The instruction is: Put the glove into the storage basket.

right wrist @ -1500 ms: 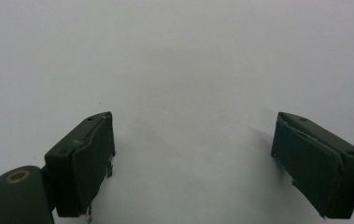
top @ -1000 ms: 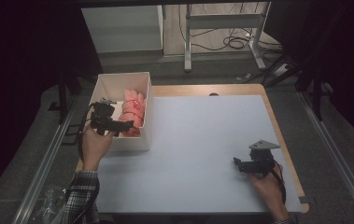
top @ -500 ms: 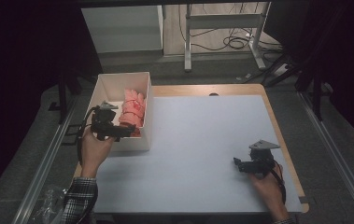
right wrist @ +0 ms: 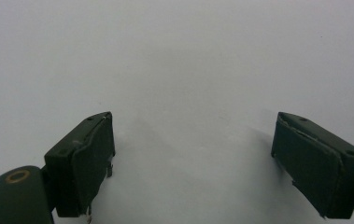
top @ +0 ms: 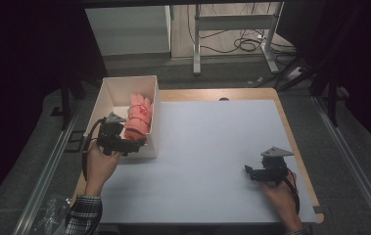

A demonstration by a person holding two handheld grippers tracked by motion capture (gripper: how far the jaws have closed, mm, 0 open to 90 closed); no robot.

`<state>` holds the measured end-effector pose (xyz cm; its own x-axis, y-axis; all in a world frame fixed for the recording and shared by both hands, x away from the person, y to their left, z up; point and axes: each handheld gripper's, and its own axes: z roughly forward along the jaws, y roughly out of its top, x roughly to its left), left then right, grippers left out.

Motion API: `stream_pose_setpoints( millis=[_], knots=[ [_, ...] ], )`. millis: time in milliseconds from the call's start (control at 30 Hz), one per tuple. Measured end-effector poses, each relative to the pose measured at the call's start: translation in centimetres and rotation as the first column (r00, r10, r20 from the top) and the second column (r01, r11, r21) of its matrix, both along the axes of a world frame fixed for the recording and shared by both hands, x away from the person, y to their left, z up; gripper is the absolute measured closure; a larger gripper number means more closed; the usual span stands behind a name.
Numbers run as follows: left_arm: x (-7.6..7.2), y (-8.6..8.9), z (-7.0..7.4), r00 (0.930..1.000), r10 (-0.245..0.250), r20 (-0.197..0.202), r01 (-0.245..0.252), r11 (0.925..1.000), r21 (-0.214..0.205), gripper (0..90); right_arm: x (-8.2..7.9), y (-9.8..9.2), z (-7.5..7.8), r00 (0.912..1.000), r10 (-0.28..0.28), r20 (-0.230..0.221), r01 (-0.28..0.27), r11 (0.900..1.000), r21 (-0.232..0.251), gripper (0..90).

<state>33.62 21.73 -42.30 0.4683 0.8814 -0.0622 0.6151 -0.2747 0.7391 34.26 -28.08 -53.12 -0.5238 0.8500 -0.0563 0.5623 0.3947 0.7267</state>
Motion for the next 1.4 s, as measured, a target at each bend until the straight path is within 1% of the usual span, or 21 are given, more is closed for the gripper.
stream_pose_setpoints(
  millis=[100,133,233,333,433,467,700,900,967,1000,1200,1300,1400],
  knots=[
    [-0.4,-0.4,0.0,0.9999,-0.015,0.002,0.015,0.9999,0.005,1.0,0.0,0.0,0.0,1.0000,-0.001,-0.001,0.001,1.0000,0.001,13.7],
    [-0.7,-0.7,0.0,0.9996,-0.028,0.006,0.028,0.9996,0.002,1.1,0.0,0.0,0.0,1.0000,-0.001,-0.001,0.001,1.0000,0.001,13.7],
    [-0.9,-0.9,0.0,0.9992,-0.039,0.010,0.039,0.9992,0.000,1.1,0.0,0.0,0.0,1.0000,-0.001,-0.001,0.001,1.0000,0.001,13.7],
    [-1.3,-1.4,0.0,0.9983,-0.057,0.015,0.057,0.9982,-0.015,1.1,0.0,0.0,0.0,1.0000,-0.001,-0.001,0.001,1.0000,0.001,13.7],
    [-1.6,-1.7,-0.2,0.9973,-0.072,0.014,0.072,0.9972,-0.018,1.1,0.0,0.0,0.0,1.0000,-0.001,-0.001,0.001,1.0000,0.000,13.7],
    [-1.8,-2.0,-0.2,0.9963,-0.085,0.015,0.085,0.9960,-0.027,1.2,0.0,0.0,0.0,1.0000,0.000,-0.001,0.000,1.0000,0.000,13.7],
    [-2.4,-3.0,-0.6,0.9933,-0.113,0.022,0.114,0.9925,-0.043,1.4,0.0,0.0,0.0,1.0000,0.000,-0.001,0.000,1.0000,0.001,13.7],
    [-2.7,-4.0,-1.1,0.9893,-0.144,0.024,0.145,0.9881,-0.051,1.4,0.0,0.0,0.0,1.0000,0.000,-0.001,0.000,1.0000,0.001,13.7],
    [-2.9,-4.4,-1.3,0.9882,-0.151,0.026,0.152,0.9872,-0.048,1.5,0.0,0.0,0.0,1.0000,0.000,-0.001,0.000,1.0000,0.001,13.7],
    [-3.1,-4.7,-1.5,0.9862,-0.163,0.028,0.164,0.9851,-0.051,1.5,0.0,0.0,0.0,1.0000,0.000,-0.001,0.000,1.0000,0.001,13.7],
    [-3.5,-5.4,-1.9,0.9838,-0.176,0.035,0.178,0.9821,-0.062,1.6,0.0,0.0,0.0,1.0000,0.000,-0.001,0.000,1.0000,0.001,13.7],
    [-3.7,-5.9,-2.2,0.9812,-0.188,0.043,0.191,0.9791,-0.069,1.7,0.0,0.0,0.0,1.0000,0.000,-0.001,0.000,1.0000,0.001,13.7],
    [-3.9,-6.6,-2.8,0.9780,-0.205,0.042,0.207,0.9762,-0.065,1.6,0.0,0.0,0.0,1.0000,0.000,-0.001,0.000,1.0000,0.001,13.7]
  ],
)
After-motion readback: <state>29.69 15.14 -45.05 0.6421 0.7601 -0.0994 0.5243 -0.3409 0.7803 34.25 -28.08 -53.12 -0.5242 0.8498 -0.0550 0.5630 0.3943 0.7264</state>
